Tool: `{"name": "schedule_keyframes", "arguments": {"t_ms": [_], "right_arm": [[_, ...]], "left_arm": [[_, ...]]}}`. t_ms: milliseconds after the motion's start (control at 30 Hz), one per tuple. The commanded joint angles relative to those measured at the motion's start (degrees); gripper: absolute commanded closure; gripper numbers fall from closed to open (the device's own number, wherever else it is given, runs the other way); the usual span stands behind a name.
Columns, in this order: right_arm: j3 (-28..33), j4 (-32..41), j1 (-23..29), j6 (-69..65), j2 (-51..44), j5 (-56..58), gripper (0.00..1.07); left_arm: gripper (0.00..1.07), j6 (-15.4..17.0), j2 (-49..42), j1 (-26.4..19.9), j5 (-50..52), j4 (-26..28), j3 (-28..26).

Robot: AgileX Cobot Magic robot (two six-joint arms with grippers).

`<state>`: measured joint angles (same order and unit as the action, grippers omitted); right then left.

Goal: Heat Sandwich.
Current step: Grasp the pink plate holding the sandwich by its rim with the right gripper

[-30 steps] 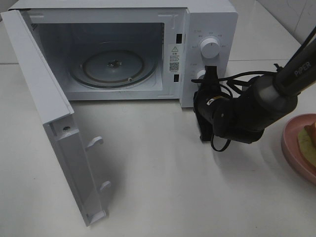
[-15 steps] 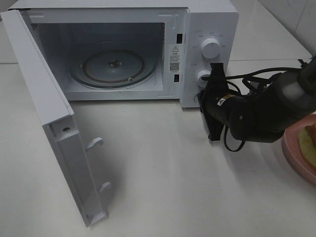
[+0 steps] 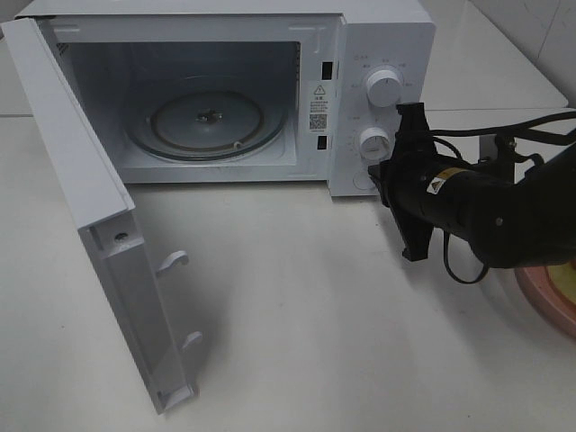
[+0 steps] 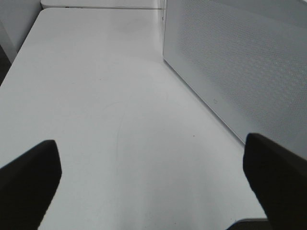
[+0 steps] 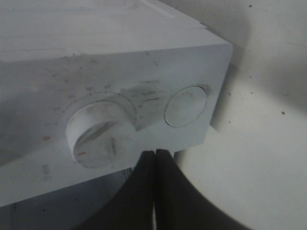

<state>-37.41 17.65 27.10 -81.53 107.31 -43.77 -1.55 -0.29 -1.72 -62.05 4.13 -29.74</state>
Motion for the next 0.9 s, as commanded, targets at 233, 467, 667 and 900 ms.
{"name": "schedule_keyframes", "arguments": {"t_ms": [233, 467, 667, 900], "right_arm": [[2.5, -1.4, -0.3, 12.1, -7.8, 15.0, 1.05], [2.5, -1.4, -0.3, 30.9, -12.7, 27.1, 1.04], [2.5, -1.4, -0.3, 55.3, -15.8, 39.6, 1.03], [2.2, -1.4, -0.3, 79.3, -19.5, 54.6, 1.02]], "left_arm": [[0.09, 0.1, -0.2, -0.3, 0.8, 0.0, 0.1], [0.09, 0.1, -0.2, -0.3, 0.8, 0.0, 0.1], [0.09, 0.1, -0.2, -0.3, 0.8, 0.0, 0.1], [0.09, 0.1, -0.2, -0.3, 0.8, 0.0, 0.1]]}}
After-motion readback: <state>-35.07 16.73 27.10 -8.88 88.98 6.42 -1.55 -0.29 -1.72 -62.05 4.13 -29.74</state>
